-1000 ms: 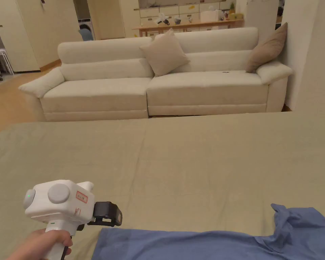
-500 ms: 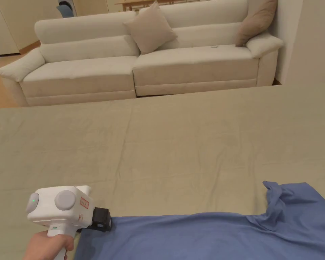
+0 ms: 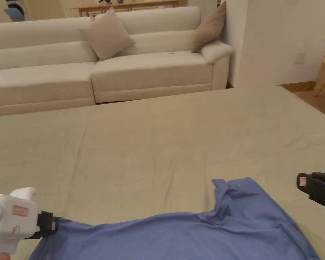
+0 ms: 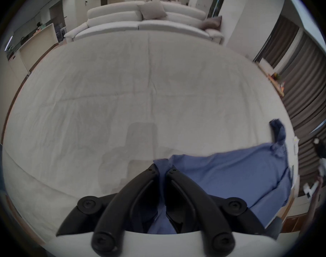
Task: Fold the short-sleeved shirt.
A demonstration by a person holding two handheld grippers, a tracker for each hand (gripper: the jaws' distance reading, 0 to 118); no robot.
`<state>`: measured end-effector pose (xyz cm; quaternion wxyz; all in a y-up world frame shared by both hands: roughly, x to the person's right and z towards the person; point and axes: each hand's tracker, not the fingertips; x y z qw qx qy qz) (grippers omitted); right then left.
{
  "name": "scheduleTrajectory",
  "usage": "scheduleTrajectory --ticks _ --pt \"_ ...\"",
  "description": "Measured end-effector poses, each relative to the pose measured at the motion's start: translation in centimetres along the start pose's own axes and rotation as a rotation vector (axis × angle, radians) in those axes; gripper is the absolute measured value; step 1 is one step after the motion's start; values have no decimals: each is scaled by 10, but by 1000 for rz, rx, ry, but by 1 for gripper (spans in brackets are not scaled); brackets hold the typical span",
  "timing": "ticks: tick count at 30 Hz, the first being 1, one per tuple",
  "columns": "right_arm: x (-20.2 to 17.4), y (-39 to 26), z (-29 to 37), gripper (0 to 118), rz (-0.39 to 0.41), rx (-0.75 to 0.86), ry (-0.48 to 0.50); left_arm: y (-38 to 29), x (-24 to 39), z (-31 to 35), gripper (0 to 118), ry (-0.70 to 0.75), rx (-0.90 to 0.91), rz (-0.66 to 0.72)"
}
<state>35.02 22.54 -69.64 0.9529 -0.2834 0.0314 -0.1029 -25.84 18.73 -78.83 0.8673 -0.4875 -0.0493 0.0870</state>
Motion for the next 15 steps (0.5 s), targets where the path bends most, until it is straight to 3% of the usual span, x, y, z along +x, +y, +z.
scheduleTrajectory --ticks 3,4,6,7,8,10,12,13,15 --pt "21 11 -67 0 84 -187 55 -6 10 18 4 -5 19 16" --pt "22 11 -88 7 125 -286 36 -8 11 21 4 -15 26 15" --pt "23 3 -126 105 172 -428 19 -7 14 25 4 -38 24 14" --pt "29 -2 -148 118 197 -485 21 -8 17 27 4 -39 25 15" --pt "32 -6 -158 112 229 -475 45 -9 18 28 4 -42 29 10" --pt "28 -11 -180 112 251 -542 -84 -7 20 26 4 -44 24 6" --pt "23 -9 -192 105 235 -502 -46 -7 21 23 4 -28 13 -7" --pt "22 -9 -196 97 208 -446 -10 -6 19 19 4 -20 8 -17" --pt "12 -11 -197 69 112 -460 -59 -7 18 16 4 -17 6 -14"
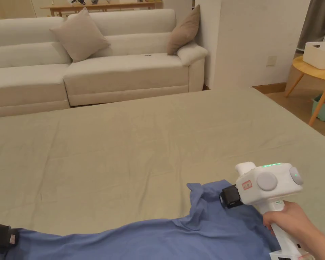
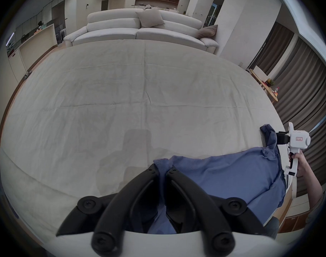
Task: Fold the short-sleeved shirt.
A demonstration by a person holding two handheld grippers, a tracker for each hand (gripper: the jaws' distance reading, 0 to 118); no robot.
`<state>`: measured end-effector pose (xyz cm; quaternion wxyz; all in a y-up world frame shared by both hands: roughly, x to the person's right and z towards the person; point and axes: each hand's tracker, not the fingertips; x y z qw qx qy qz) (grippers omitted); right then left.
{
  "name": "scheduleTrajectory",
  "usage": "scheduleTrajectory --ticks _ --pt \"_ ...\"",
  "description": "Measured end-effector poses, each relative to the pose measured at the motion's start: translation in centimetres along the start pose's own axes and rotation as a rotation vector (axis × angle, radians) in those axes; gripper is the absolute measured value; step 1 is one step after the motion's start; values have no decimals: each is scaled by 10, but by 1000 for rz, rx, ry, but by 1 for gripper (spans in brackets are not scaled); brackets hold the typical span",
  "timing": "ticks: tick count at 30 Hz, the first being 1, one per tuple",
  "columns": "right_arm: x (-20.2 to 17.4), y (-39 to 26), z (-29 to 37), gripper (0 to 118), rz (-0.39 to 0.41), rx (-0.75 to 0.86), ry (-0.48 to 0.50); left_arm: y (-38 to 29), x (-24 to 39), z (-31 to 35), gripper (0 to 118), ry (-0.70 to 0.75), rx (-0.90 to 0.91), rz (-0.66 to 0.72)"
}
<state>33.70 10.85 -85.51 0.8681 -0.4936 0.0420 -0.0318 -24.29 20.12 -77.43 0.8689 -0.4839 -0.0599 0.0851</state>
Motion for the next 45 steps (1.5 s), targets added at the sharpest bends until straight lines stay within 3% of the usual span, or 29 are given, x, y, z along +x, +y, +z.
scheduleTrajectory --ticks 1,2,3,4,9,12,16,21,23,26,32,35,39,40,42,43,44,45 --pt "-6 -2 -1 65 21 -23 -74 0 0 -1 4 1 -5 9" --pt "-9 -5 4 56 73 14 -81 1 -4 -4 4 0 -7 20" --pt "-8 -8 6 40 72 7 -66 1 -5 -6 4 -1 -9 26" --pt "-9 -8 10 2 89 10 -85 0 -5 -7 4 6 -8 29" --pt "-9 -20 53 0 66 182 -43 -6 -6 -2 4 20 30 57" --pt "-7 -34 103 0 -10 304 36 -14 -4 21 4 19 86 58" --pt "-16 -76 183 0 38 439 30 -41 -2 74 4 -25 170 54" --pt "-5 -151 264 0 -33 479 82 -98 -5 138 4 -5 214 15" --pt "1 -187 277 0 -29 430 106 -126 -14 154 4 -32 208 58" --pt "9 -239 282 0 -99 301 173 -171 -21 166 4 -45 157 73" --pt "15 -311 236 0 -66 -13 171 -242 -45 138 4 -64 -64 192" --pt "9 -329 211 0 -11 -84 118 -264 -50 112 4 -30 -148 204" --pt "5 -330 198 0 -23 -81 124 -285 -55 83 6 -14 -157 216" --pt "13 -332 192 7 -8 -86 122 -286 -53 87 9 7 -101 185" --pt "8 -326 199 53 70 -91 67 -286 -51 93 27 8 -104 146" --pt "6 -320 207 65 89 -89 52 -282 -49 101 34 20 -105 129" --pt "5 -312 219 65 72 -80 39 -276 -48 112 34 29 -101 119" --pt "5 -301 239 98 59 -13 5 -269 -47 129 62 49 -36 118"
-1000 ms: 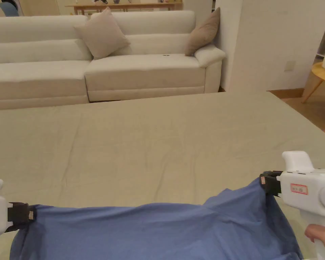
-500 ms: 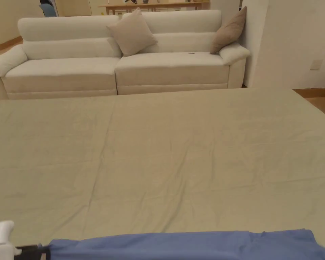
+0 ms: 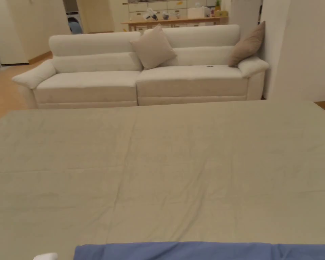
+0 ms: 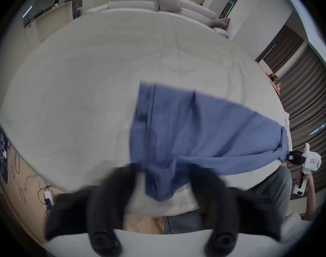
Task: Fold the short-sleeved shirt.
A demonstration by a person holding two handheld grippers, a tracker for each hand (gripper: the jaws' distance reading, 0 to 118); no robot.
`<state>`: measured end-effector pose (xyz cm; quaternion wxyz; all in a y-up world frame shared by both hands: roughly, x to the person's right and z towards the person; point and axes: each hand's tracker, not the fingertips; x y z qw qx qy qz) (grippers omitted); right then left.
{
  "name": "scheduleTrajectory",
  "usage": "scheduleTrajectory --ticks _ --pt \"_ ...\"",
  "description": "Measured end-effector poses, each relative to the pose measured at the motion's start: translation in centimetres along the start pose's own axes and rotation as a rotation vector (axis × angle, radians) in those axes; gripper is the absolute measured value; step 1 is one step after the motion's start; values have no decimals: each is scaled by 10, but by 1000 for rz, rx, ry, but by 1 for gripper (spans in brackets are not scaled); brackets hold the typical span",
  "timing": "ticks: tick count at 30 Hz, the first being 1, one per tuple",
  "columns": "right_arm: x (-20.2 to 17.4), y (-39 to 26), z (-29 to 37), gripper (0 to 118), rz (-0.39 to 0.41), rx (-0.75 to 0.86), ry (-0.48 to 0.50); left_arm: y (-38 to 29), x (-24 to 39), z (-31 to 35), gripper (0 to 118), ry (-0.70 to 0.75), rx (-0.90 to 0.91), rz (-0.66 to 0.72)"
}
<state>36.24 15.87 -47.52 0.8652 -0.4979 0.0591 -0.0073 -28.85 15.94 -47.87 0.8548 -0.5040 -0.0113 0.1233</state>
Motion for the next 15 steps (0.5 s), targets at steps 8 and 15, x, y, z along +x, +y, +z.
scheduleTrajectory --ticks 8,15 --pt "-22 95 164 118 -67 805 34 49 20 170 107 -40 693 47" --pt "-50 113 180 0 -40 811 18 55 10 163 0 -85 477 13"
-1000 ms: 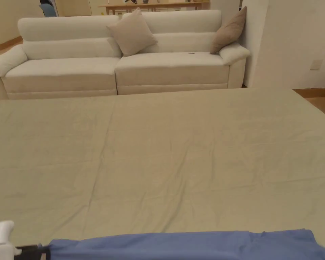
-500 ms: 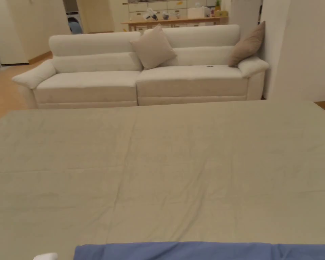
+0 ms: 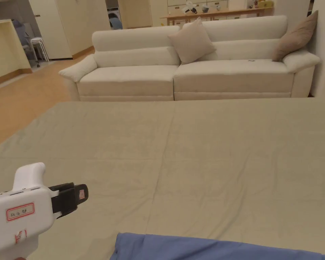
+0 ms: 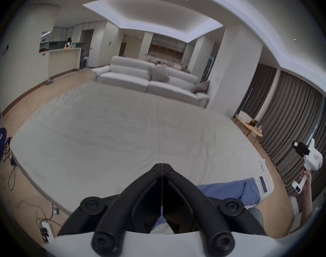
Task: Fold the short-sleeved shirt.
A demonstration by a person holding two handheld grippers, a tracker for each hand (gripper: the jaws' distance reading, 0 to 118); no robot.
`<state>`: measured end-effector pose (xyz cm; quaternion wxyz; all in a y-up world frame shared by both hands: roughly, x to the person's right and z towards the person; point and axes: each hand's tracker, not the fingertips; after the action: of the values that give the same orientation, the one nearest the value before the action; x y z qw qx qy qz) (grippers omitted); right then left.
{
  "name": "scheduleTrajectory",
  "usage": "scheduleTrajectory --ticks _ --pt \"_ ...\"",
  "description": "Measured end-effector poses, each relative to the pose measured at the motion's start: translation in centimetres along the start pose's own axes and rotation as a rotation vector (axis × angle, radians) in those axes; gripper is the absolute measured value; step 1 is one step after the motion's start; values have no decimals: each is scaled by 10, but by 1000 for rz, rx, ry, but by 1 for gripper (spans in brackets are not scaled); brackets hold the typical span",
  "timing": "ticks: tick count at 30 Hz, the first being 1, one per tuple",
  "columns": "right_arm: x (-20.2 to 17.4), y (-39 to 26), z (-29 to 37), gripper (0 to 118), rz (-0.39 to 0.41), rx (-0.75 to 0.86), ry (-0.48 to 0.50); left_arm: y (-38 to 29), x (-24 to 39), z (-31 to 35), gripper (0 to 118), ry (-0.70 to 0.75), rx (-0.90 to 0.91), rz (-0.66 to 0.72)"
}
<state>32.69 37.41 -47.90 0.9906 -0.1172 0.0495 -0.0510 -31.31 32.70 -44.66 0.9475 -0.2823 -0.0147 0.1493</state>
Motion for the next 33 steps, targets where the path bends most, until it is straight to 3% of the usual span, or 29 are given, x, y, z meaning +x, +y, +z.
scheduleTrajectory --ticks 3,6,11,12,13,14,16,17,21,23,25,26,33 --pt "-4 0 -1 0 2 -6 3 1 -31 -17 0 -161 -100 163" --pt "-5 -1 -5 0 -63 -25 49 -3 -70 -46 0 -338 -235 352" --pt "-4 -9 -19 0 -67 -59 84 -35 -135 -111 0 -404 -369 588" --pt "-7 -14 -23 0 -63 -65 77 -41 -150 -123 10 -494 -425 638" --pt "-8 -16 -28 0 -66 -81 80 -49 -161 -134 10 -556 -456 699" --pt "-9 -17 -32 0 -69 -98 88 -57 -164 -141 17 -580 -484 701" --pt "-11 -24 -42 0 -82 -116 85 -71 -164 -160 97 -551 -572 658" --pt "-12 -26 -46 0 -85 -125 83 -78 -166 -168 116 -523 -622 668" --pt "-14 -36 -60 0 -112 -151 86 -118 -210 -222 116 -507 -700 646" --pt "-14 -38 -65 0 -122 -164 89 -112 -201 -221 116 -642 -620 660" --pt "-17 -42 -70 0 -107 -176 85 -118 -196 -237 116 -609 -630 675" --pt "-17 -43 -72 0 -101 -181 85 -115 -183 -230 116 -670 -630 675" --pt "-18 -56 -82 0 -119 -218 91 -101 -130 -246 112 -653 -685 517"
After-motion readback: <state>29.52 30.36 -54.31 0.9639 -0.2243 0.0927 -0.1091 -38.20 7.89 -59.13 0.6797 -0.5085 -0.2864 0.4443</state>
